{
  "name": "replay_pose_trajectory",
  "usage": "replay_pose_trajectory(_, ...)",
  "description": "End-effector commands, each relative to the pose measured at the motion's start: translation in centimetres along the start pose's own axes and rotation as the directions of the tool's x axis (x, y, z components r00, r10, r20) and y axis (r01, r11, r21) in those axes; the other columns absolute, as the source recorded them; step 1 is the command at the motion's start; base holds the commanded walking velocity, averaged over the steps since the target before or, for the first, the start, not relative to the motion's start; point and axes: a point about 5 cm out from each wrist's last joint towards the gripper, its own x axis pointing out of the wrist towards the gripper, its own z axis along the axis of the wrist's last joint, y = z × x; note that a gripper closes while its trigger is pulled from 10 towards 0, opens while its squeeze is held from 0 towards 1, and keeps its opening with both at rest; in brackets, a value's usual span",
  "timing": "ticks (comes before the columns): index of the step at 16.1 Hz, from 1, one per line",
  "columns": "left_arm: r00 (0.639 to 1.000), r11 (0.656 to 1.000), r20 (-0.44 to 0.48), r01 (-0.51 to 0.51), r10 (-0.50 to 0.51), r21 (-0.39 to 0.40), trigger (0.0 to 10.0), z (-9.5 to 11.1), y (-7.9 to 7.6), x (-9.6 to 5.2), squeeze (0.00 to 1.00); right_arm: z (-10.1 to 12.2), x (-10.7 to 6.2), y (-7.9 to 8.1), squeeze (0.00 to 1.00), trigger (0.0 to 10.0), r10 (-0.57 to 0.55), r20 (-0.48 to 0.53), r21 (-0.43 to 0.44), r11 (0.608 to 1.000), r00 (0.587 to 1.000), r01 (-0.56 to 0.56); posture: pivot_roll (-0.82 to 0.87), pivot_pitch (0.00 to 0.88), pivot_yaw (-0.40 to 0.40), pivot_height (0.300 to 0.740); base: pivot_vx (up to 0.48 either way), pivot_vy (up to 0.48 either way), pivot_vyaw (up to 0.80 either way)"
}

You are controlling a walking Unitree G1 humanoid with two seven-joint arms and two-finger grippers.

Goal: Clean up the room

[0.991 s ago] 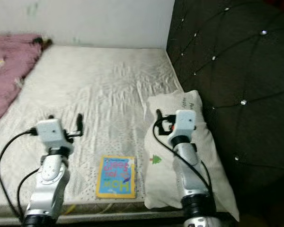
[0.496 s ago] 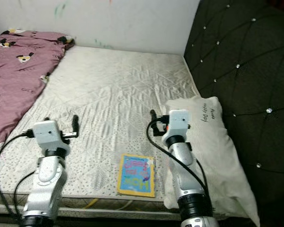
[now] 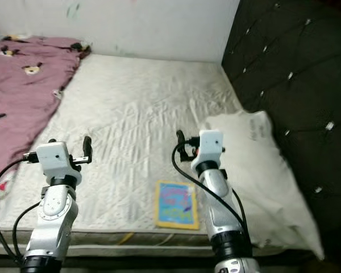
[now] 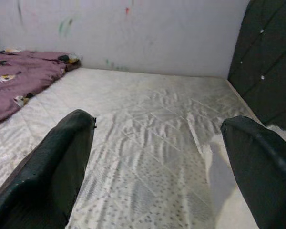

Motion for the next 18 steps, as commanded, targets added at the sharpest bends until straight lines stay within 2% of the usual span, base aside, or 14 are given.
replay_pose_trajectory(1,1.0,1.0,-0.004,0.003,-0.003,0.015,10.0,-0.1,0.0,0.0,0.0,0.0,0.0,-0.2,0.0,10.0,-0.01,-0.001,0.004,1.0,1.0,0.01,-0.02,0.0,-0.035,0.74,0.0,0.48,0.0)
replay_pose_trajectory(3,1.0,1.0,-0.004,0.001,-0.001,0.019,10.0,-0.1,0.0,0.1,0.0,-0.1,0.0,-0.3,0.0,10.0,-0.016,-0.002,-0.01,1.0,1.0,0.016,-0.02,0.0,-0.035,0.74,0.0,0.48,0.0)
replay_pose_trajectory(4,1.0,1.0,-0.007,0.0,0.0,0.022,10.0,-0.2,0.1,0.0,0.0,-0.3,0.0,-0.4,0.0,10.0,-0.021,-0.013,-0.056,0.998,1.0,0.02,-0.01,0.0,-0.035,0.74,0.0,0.48,0.0)
replay_pose_trajectory(7,1.0,1.0,-0.017,-0.006,0.007,0.028,10.0,-0.6,0.4,-0.2,0.0,-0.4,0.0,-0.4,0.0,10.0,-0.031,-0.018,-0.073,0.997,0.999,0.029,-0.01,0.0,-0.035,0.74,0.0,0.48,0.0)
replay_pose_trajectory(8,1.0,1.0,-0.022,-0.011,0.011,0.028,10.0,-0.7,0.5,-0.2,0.0,-0.4,0.1,-0.4,0.0,10.0,-0.046,-0.014,-0.124,0.991,0.999,0.044,-0.01,0.0,-0.036,0.74,0.0,0.48,0.0)
replay_pose_trajectory(10,0.999,1.0,-0.035,-0.013,0.014,0.028,10.0,-0.9,0.5,-0.2,0.0,-0.1,0.1,-0.1,0.0,10.0,-0.007,0.039,-0.276,0.961,0.999,0.018,-0.01,0.0,-0.036,0.74,0.0,0.48,0.0)
replay_pose_trajectory(11,0.999,1.0,-0.038,-0.014,0.015,0.028,10.0,-0.9,0.5,-0.1,0.0,0.0,0.0,0.1,0.0,10.0,0.011,0.049,-0.294,0.956,0.999,0.004,-0.01,0.0,-0.036,0.74,0.0,0.48,0.0)
replay_pose_trajectory(15,0.999,1.0,-0.037,-0.017,0.017,0.014,10.0,-1.0,0.5,-0.1,0.0,-0.2,0.0,-0.2,0.0,10.0,-0.006,0.04,-0.28,0.96,0.999,0.017,-0.01,0.0,-0.036,0.74,0.0,0.48,0.0)
replay_pose_trajectory(16,0.998,0.999,-0.058,-0.035,0.035,0.004,10.0,-1.2,0.8,-0.2,0.0,-0.5,0.0,-0.3,0.0,10.0,-0.013,0.014,-0.252,0.968,1.0,0.016,-0.02,0.0,-0.035,0.74,0.0,0.48,0.0)
replay_pose_trajectory(17,0.993,0.999,-0.111,-0.044,0.043,-0.007,10.0,-1.9,1.4,-0.4,0.0,-1.3,-0.1,-0.4,0.0,10.0,-0.008,-0.036,-0.262,0.965,0.999,-0.001,-0.02,0.0,-0.035,0.74,0.0,0.48,0.0)
replay_pose_trajectory(18,0.993,0.999,-0.11,-0.047,0.047,-0.004,10.0,-1.9,1.6,-0.5,0.0,-1.7,-0.2,-0.4,0.0,10.0,-0.016,-0.06,-0.257,0.966,0.998,0.0,-0.02,0.0,-0.034,0.74,0.0,0.48,0.0)
